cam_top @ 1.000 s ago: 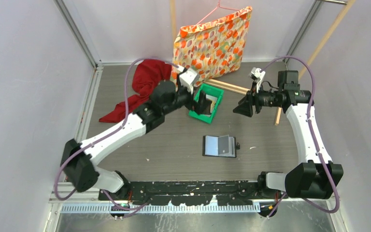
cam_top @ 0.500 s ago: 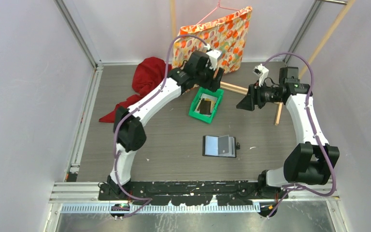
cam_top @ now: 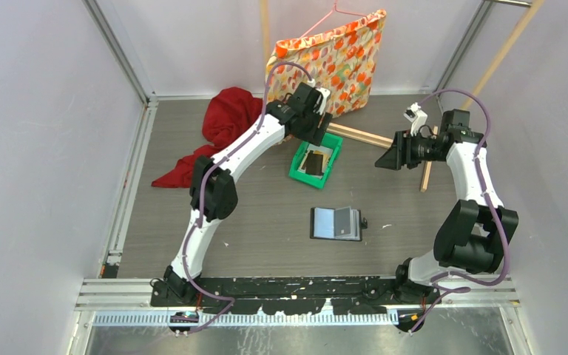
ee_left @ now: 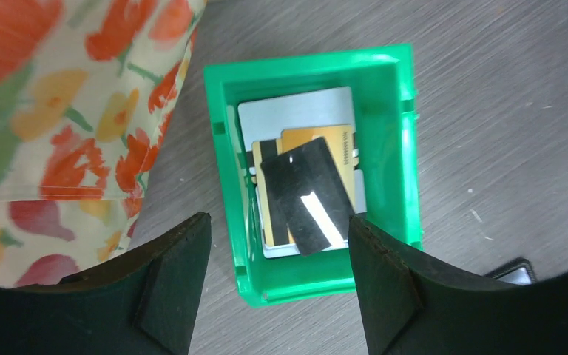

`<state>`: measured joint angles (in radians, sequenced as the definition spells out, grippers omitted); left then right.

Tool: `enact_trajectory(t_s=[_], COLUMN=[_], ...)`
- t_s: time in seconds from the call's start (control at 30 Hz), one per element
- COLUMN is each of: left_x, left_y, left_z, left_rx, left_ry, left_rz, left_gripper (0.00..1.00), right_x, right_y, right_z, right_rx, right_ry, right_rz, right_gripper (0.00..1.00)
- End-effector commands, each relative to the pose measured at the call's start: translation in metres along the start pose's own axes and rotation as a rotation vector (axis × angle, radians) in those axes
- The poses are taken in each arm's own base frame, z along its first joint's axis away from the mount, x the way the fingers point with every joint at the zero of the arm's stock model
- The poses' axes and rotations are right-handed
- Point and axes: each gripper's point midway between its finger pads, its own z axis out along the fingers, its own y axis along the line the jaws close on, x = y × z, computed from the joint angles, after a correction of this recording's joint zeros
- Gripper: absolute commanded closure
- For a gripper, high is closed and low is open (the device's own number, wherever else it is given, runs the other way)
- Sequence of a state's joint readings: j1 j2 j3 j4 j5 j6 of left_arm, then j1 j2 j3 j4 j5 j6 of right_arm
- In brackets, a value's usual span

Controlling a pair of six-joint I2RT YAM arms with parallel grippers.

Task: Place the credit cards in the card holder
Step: Pick up the credit card from the storage box.

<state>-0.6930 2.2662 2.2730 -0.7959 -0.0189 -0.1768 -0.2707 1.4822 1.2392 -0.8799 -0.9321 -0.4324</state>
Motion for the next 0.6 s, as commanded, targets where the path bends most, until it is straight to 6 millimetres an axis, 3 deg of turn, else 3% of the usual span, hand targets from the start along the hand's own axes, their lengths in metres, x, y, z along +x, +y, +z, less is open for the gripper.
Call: enact_trajectory(t_s=[0.0, 0.23, 0.57], left_x=[0.003, 0.014, 0.010], left_y=[0.010, 0.002, -0.005], left_z=[0.004, 0.023, 0.026], left_rx=[-0.048, -0.020, -0.048], left_ry=[0.009, 0.022, -0.066], left_rz=[-0.034, -0.111, -0.181], left_gripper=[0.30, 0.33, 0.38], right_x=[0.000, 0.005, 0.009], right_y=[-0.006, -0.010, -0.013], right_z=[0.006, 0.009, 0.012], right_rx=[-0.011, -0.017, -0.027], right_ry=[-0.001, 0.015, 0.032], right_rz=[0.013, 0.032, 0.050], right_gripper=[0.39, 0.39, 0.40])
